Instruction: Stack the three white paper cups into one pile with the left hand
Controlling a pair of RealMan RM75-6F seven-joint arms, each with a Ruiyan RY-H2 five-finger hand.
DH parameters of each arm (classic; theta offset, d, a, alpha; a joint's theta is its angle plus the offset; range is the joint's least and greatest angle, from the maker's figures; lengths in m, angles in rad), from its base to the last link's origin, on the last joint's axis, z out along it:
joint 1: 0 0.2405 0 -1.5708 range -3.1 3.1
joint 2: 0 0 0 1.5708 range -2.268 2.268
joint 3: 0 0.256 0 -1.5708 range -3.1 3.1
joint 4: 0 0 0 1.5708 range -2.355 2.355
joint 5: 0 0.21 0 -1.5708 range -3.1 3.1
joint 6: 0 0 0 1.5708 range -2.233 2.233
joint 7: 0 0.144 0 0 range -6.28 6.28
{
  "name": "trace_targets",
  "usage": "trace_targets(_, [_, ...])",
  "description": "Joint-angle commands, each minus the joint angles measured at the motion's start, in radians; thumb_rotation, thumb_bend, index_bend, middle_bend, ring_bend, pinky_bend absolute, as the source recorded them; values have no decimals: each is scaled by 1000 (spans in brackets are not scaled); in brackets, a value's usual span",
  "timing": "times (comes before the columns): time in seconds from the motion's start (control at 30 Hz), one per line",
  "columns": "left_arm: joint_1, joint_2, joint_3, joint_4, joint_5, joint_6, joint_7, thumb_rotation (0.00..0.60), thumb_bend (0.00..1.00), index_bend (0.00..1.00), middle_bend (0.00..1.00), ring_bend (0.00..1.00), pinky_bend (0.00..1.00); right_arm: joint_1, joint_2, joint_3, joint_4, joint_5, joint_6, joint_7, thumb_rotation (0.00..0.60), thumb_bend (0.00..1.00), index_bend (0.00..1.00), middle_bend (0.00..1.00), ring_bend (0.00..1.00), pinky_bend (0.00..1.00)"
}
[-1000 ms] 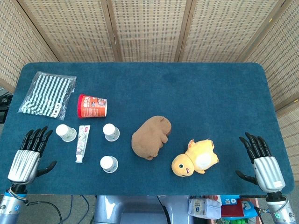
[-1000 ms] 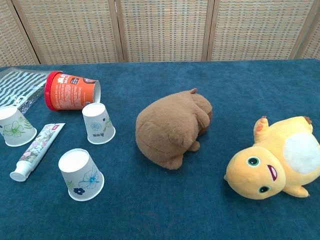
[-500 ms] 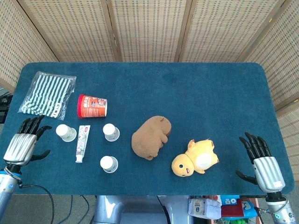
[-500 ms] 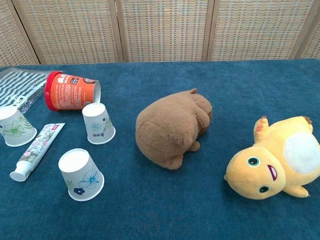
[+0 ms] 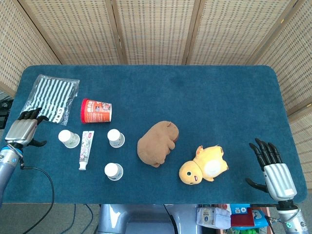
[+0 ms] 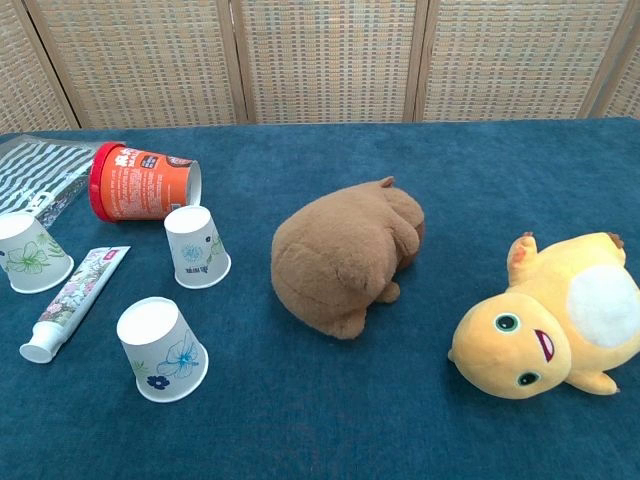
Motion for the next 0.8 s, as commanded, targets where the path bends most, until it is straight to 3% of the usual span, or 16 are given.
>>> trace_targets(0.03, [-24, -18, 7, 8, -30, -15, 19, 600, 236, 243, 0, 0, 0, 0, 0, 1, 2, 2, 0, 3, 600, 48, 0, 0, 0, 0])
trace_targets(0.8, [-125, -147, 87, 51, -161, -6, 157, 600, 239, 243, 0, 0, 0, -1, 4, 5, 8, 11, 1, 24, 600, 48, 0, 0, 0, 0])
